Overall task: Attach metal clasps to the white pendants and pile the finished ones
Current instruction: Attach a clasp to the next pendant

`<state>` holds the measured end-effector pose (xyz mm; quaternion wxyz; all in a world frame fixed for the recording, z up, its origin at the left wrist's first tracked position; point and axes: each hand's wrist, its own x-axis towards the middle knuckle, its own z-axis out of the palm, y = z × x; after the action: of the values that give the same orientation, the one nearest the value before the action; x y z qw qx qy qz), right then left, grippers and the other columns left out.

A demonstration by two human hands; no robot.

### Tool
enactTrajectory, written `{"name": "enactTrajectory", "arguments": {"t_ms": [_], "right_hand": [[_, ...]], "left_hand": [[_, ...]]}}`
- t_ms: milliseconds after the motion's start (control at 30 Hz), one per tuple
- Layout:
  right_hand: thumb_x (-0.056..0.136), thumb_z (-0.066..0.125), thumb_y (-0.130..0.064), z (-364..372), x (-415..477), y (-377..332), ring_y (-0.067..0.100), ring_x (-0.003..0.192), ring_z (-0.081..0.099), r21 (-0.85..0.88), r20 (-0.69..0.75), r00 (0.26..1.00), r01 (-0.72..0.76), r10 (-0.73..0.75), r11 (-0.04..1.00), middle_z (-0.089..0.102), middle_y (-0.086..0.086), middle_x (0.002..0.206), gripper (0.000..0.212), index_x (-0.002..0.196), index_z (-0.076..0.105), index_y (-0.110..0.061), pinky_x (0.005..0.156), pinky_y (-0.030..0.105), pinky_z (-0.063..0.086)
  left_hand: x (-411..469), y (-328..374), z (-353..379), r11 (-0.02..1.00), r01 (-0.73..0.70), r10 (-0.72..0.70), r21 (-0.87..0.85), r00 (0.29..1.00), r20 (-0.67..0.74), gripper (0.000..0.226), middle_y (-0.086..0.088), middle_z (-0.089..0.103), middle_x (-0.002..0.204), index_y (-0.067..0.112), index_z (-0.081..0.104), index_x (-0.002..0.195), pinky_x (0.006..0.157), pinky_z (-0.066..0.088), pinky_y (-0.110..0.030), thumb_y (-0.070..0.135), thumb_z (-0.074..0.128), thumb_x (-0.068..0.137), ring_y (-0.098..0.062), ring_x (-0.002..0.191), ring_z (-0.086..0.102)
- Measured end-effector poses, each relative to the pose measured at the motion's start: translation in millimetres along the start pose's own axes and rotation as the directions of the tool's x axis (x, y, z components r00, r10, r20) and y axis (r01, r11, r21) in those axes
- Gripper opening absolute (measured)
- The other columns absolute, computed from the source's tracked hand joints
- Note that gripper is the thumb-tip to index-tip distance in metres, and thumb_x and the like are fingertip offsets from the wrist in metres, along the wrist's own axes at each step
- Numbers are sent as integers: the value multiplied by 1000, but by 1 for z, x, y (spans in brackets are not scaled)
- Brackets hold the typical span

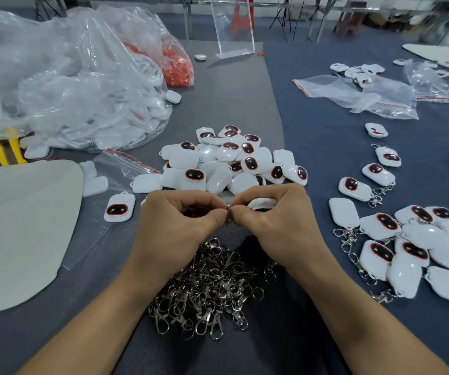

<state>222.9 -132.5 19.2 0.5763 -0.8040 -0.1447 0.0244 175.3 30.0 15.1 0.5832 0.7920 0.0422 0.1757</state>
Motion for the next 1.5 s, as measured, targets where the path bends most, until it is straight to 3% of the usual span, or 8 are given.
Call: {"name": "enactTrajectory", "arguments": {"t_ms": [233, 500, 933, 1100, 1233, 1333, 1433, 1500], "right_hand": [[76, 80, -14, -4, 1, -1, 22, 61, 67, -12, 34, 999, 25, -25, 1000, 73, -4, 64, 20, 72, 79, -33, 55, 34, 56], [79, 78, -12, -6, -1, -3, 10, 64, 68, -96, 95, 992, 91, -82, 991, 74, -12, 71, 21, 73, 79, -32, 55, 21, 54], [78, 79, -7, -4, -3, -5, 3, 66, 67, -106, 81, 994, 88, -79, 991, 73, -14, 70, 22, 71, 80, -28, 59, 12, 47], [79, 80, -7, -5, -2, -5, 0, 61, 64, -57, 104, 989, 115, -109, 992, 72, -12, 67, 19, 74, 81, -25, 56, 14, 46], [77, 83, -19, -9, 0, 2, 1, 59, 63, -94, 60, 998, 26, -20, 995, 72, -10, 66, 12, 73, 78, -29, 56, 15, 49], [73, 78, -16, -12, 5, 4, 10, 70, 68, 68, 57, 990, -132, 128, 989, 74, 4, 76, 9, 81, 77, -21, 70, 34, 60], [79, 62, -5, -13, 11, 4, 26, 78, 74, 418, 107, 963, -270, 248, 867, 73, 25, 96, 20, 97, 65, -12, 74, 41, 63], [91, 55, 4, -13, 11, 4, 27, 81, 75, 453, 123, 959, -283, 255, 846, 73, 26, 101, 19, 102, 59, -11, 72, 37, 63]], "left_hand": [[2, 0, -6, 997, 52, -45, -56, 991, 125, 14, -10, 75, 70, 28, 81, 75, 64, 53, -37, 34, 78, 62, -18, 62, 63], [2, 2, -8, 996, 8, -25, 92, 982, 190, 14, 5, 71, 59, 33, 80, 70, 51, 43, -15, 20, 77, 64, 1, 51, 54], [-1, 2, -4, 989, -41, 18, 139, 986, 164, 11, 1, 66, 55, 28, 77, 66, 49, 41, -18, 18, 73, 62, -2, 49, 50], [-2, 1, -3, 998, -16, 8, 65, 992, 123, 11, -4, 63, 52, 22, 77, 66, 49, 36, -26, 26, 69, 58, -8, 50, 47], [0, 5, -5, 991, -76, 88, 113, 990, -108, 8, 1, 66, 56, 28, 75, 67, 48, 42, -21, 26, 68, 62, -3, 49, 52], [0, 5, -13, 876, -131, 231, 464, 959, -165, 4, 7, 62, 58, 25, 70, 70, 51, 46, -27, 28, 68, 67, -6, 54, 57], [-5, 5, -8, 689, -243, 287, 683, 957, 51, 3, 9, 52, 57, 24, 68, 65, 56, 39, -25, 26, 69, 67, -15, 57, 53], [-5, 5, -1, 616, -337, 277, 712, 939, 205, 5, 8, 51, 58, 24, 70, 65, 59, 35, -26, 26, 75, 66, -19, 59, 51]]}}
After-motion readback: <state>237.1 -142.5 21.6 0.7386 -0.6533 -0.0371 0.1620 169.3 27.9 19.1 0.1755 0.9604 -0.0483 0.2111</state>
